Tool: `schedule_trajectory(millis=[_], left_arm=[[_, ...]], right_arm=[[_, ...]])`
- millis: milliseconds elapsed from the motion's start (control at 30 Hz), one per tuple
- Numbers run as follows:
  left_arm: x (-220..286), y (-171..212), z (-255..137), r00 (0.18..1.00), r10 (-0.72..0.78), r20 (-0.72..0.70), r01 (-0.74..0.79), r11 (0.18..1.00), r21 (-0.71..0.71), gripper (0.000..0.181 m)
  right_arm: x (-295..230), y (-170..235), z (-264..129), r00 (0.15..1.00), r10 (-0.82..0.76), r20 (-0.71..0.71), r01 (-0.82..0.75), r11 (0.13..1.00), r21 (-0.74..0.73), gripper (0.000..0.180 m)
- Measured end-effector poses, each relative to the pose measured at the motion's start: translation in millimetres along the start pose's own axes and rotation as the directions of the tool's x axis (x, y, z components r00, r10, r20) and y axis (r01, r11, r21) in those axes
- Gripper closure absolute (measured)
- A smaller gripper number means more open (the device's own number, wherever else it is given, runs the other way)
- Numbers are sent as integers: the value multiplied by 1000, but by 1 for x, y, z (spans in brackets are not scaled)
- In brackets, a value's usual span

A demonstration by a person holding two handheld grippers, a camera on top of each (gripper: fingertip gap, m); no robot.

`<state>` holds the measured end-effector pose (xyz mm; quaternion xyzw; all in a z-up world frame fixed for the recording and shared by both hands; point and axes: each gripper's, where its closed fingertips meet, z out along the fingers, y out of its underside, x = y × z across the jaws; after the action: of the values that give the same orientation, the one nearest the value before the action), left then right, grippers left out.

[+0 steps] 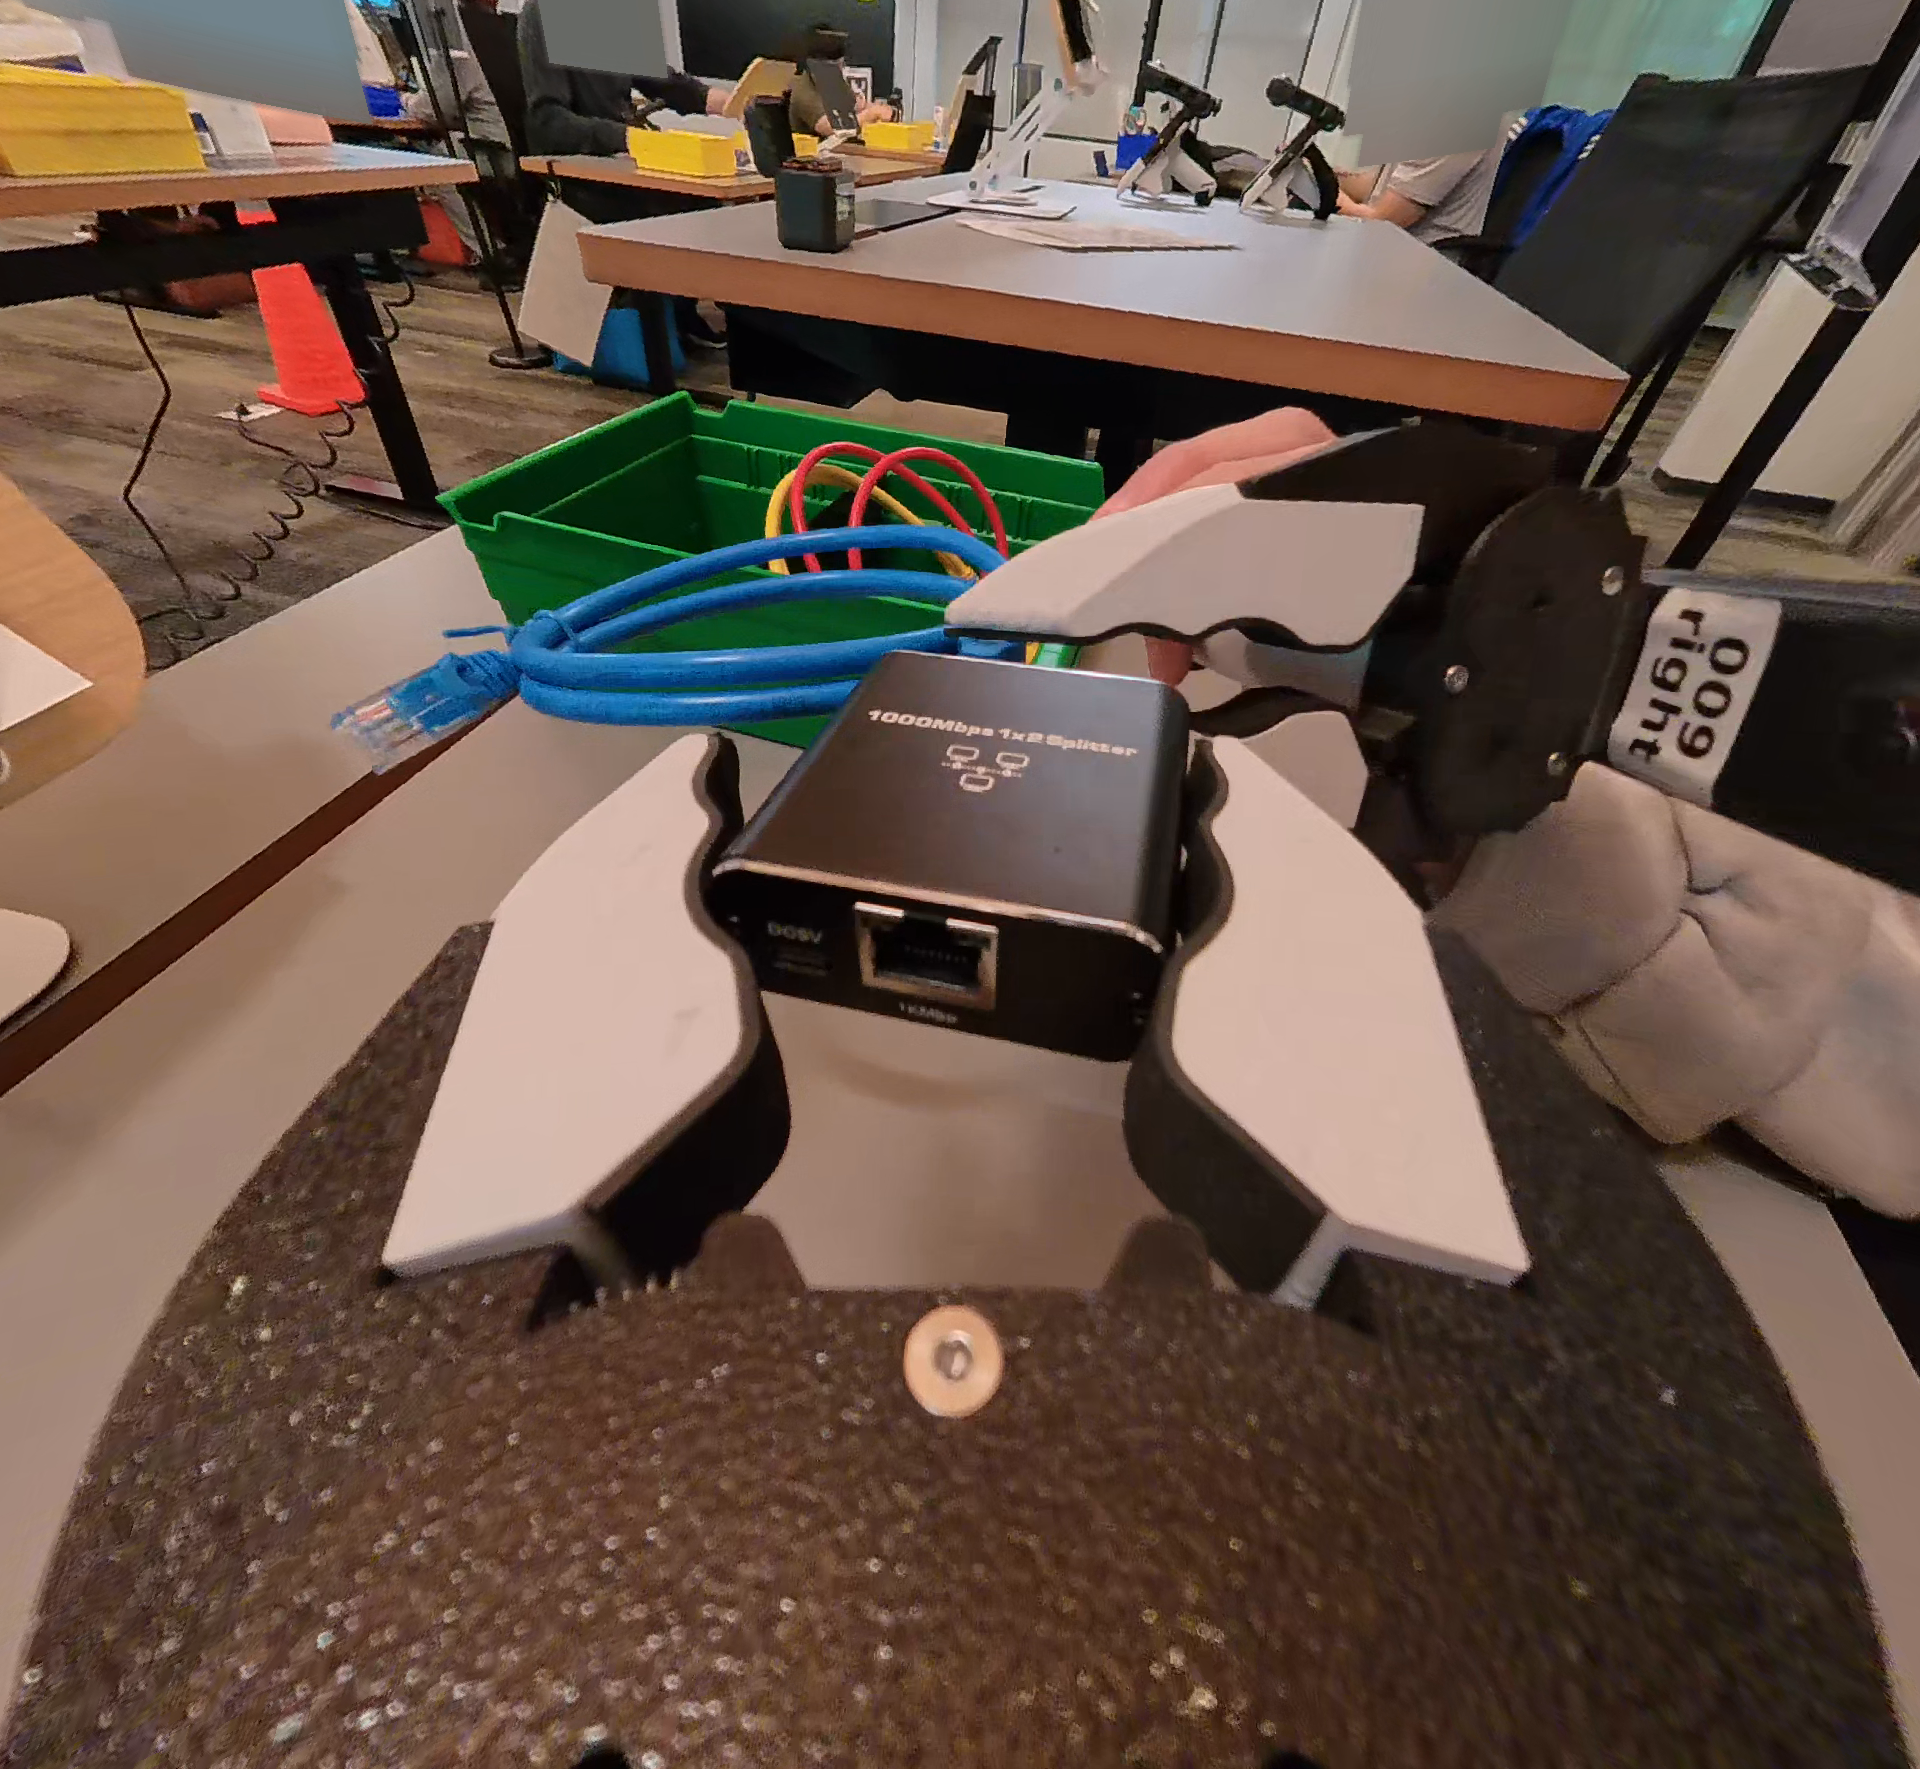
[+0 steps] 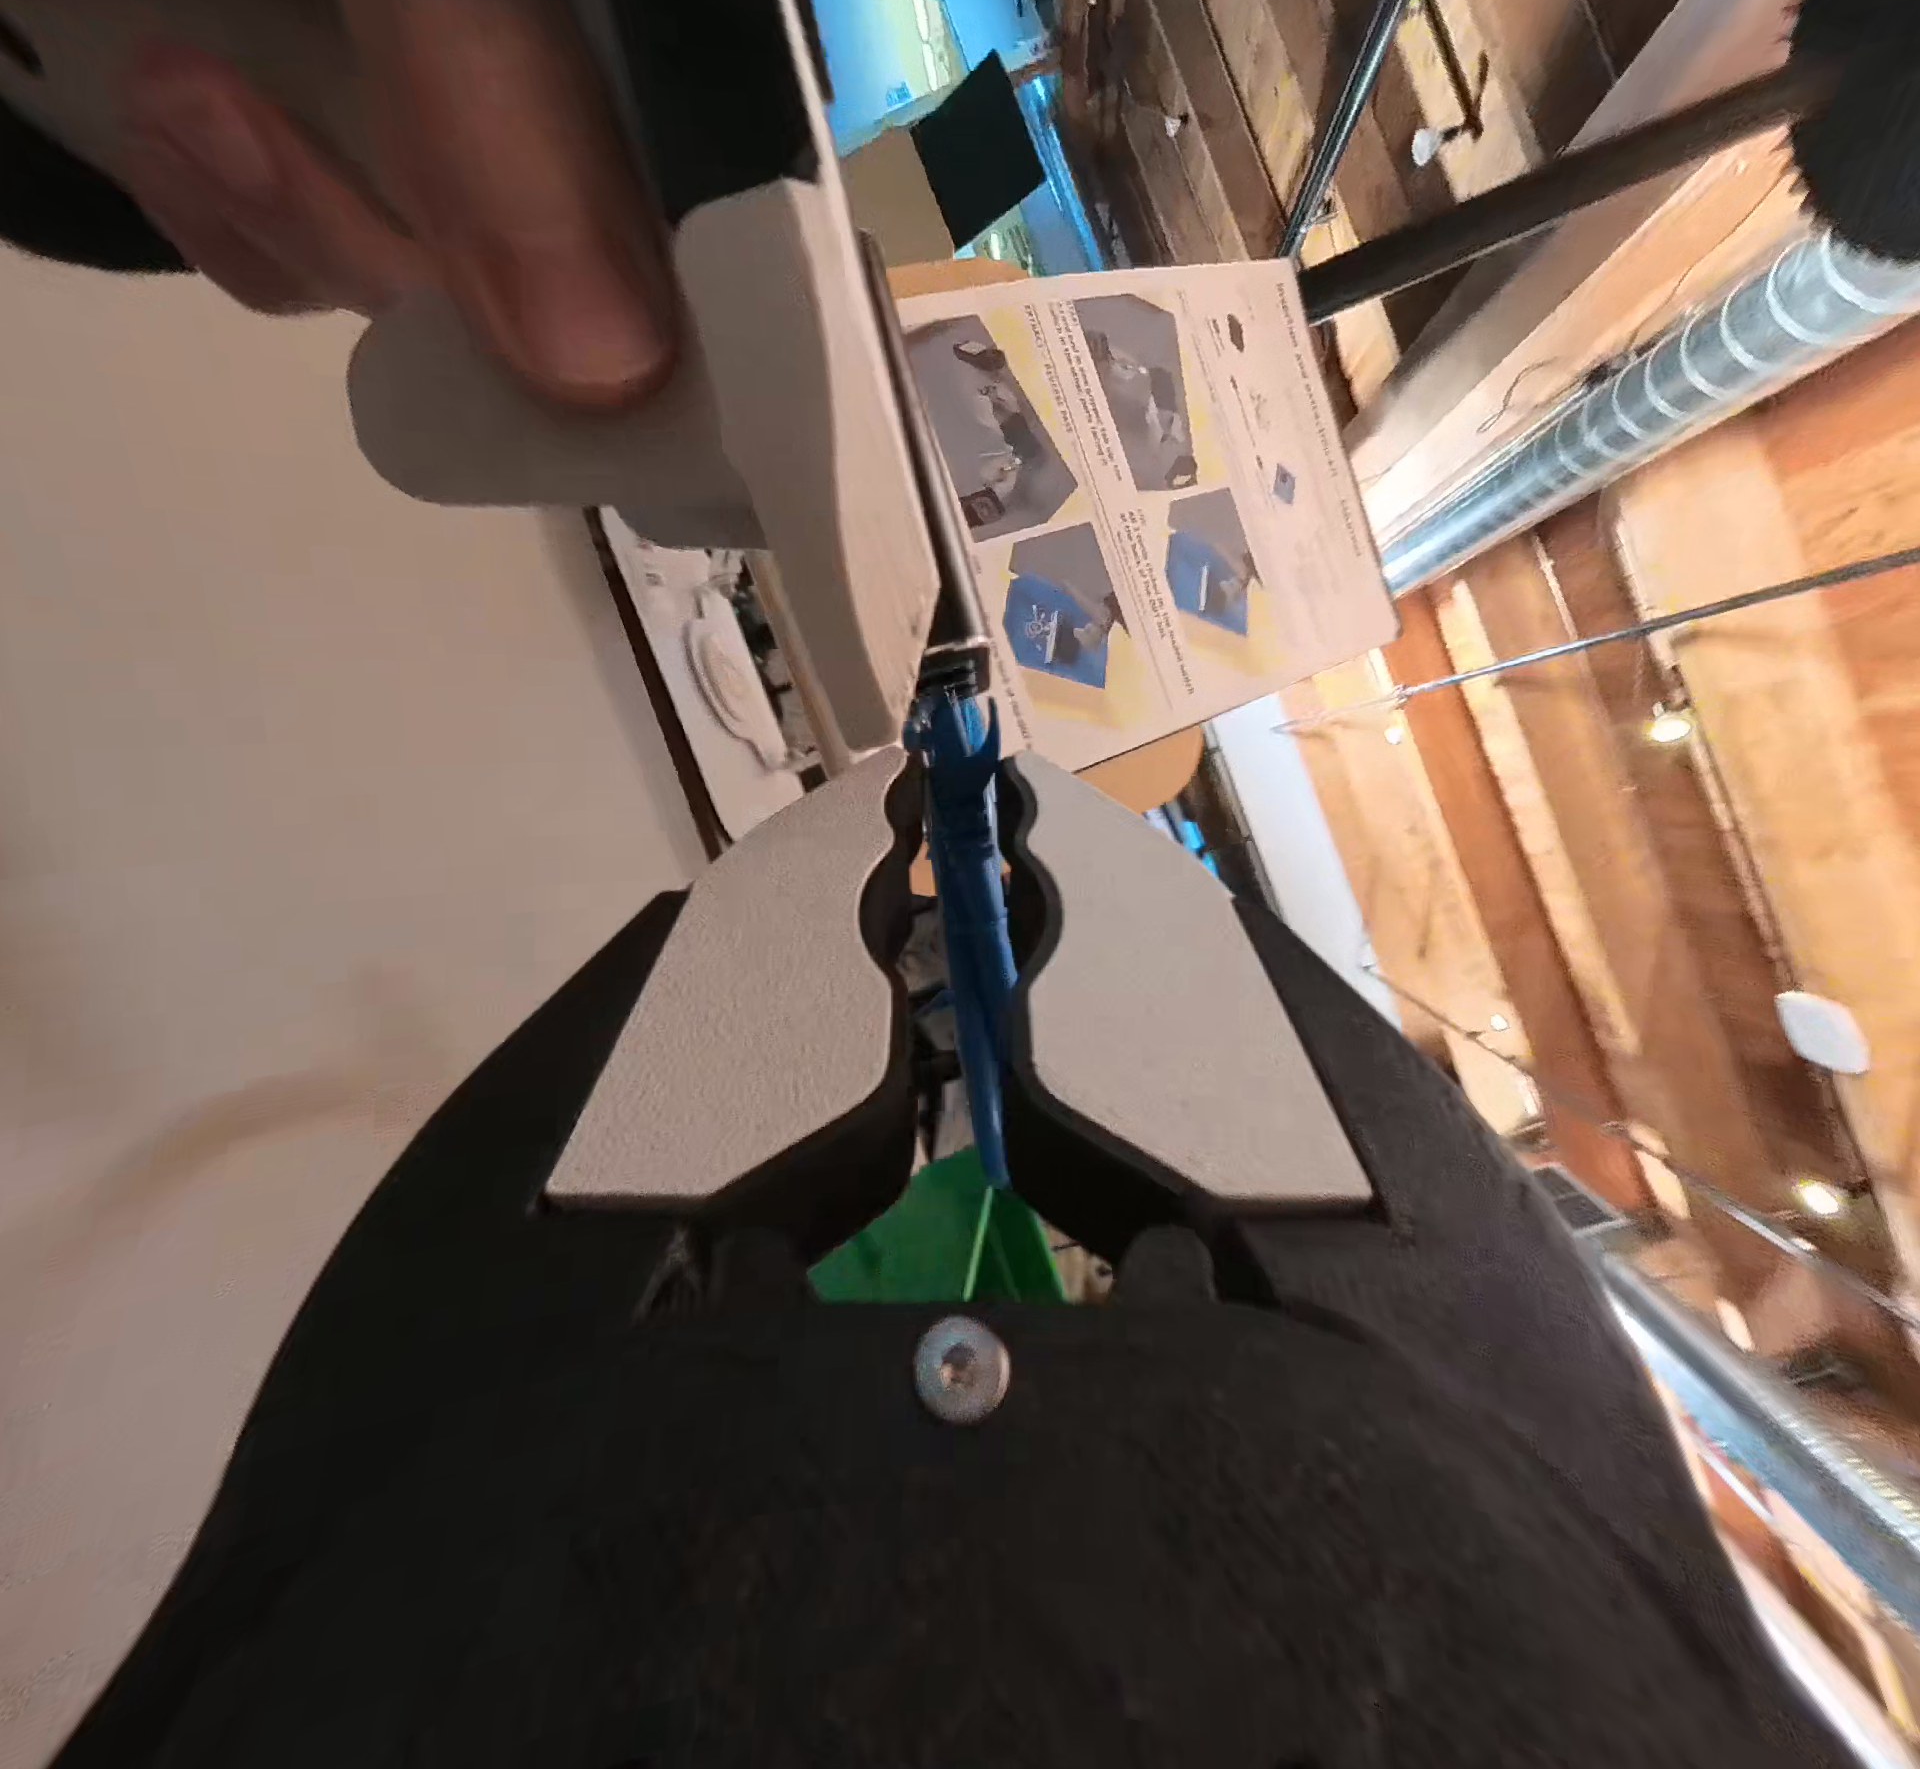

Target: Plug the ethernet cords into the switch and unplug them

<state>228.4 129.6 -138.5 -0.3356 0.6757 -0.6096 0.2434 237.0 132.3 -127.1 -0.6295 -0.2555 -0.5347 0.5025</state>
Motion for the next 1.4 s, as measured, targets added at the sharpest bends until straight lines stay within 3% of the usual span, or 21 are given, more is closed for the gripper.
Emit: schedule_trajectory(millis=[833,1067,1267,1400], left_arm=[[-31,0,-20,985,-171,32,169,984,46,100],[-37,14,-17,980,-191,50,191,982,4,100],[-38,17,-16,975,-219,40,220,976,-8,101],[-38,21,-14,970,-243,28,243,970,-5,101]], right_arm=[[-7,-17,40,954,-296,40,290,951,106,165],[-22,-8,43,915,-390,98,384,920,78,165],[-33,-3,40,958,-205,202,202,979,33,166],[-35,0,40,955,-165,246,165,986,21,166]])
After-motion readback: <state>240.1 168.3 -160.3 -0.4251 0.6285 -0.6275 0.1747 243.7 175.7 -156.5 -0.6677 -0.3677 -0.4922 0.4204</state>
